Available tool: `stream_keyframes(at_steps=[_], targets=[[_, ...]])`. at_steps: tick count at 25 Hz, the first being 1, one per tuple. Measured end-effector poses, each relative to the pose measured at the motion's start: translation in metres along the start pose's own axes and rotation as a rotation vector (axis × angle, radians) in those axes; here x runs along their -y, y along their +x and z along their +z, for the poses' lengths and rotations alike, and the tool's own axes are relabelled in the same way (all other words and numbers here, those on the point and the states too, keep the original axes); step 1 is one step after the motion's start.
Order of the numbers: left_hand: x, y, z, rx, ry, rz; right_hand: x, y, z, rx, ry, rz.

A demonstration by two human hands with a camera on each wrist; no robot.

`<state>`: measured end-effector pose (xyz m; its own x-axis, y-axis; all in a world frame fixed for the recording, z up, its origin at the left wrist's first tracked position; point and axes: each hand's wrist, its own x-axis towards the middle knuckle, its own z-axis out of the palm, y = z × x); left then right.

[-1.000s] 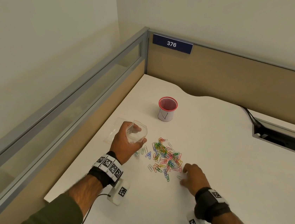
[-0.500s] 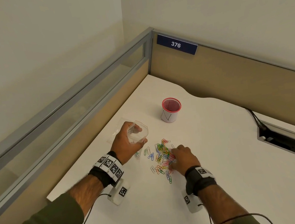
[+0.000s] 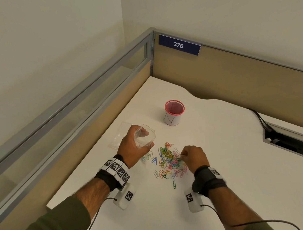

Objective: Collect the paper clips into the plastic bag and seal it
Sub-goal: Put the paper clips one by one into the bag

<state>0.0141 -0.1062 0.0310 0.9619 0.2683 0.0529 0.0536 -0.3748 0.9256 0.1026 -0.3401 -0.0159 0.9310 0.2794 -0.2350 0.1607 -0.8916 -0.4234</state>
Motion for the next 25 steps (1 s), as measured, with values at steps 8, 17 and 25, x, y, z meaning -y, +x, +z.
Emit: stream_keyframes(at_steps=[8,17,25], targets=[[0.001,0.006,0.018,0.041,0.02,0.007,0.064,-0.03,-0.091,-0.174,0.629,-0.121],[-0.006,0.01,0.029,0.075,0.002,0.048,0.134,-0.034,-0.092,-0.149,0.292,-0.363],[0.002,0.005,0.004,0.026,-0.037,0.026,0.056,0.008,-0.07,-0.168,0.153,-0.1]])
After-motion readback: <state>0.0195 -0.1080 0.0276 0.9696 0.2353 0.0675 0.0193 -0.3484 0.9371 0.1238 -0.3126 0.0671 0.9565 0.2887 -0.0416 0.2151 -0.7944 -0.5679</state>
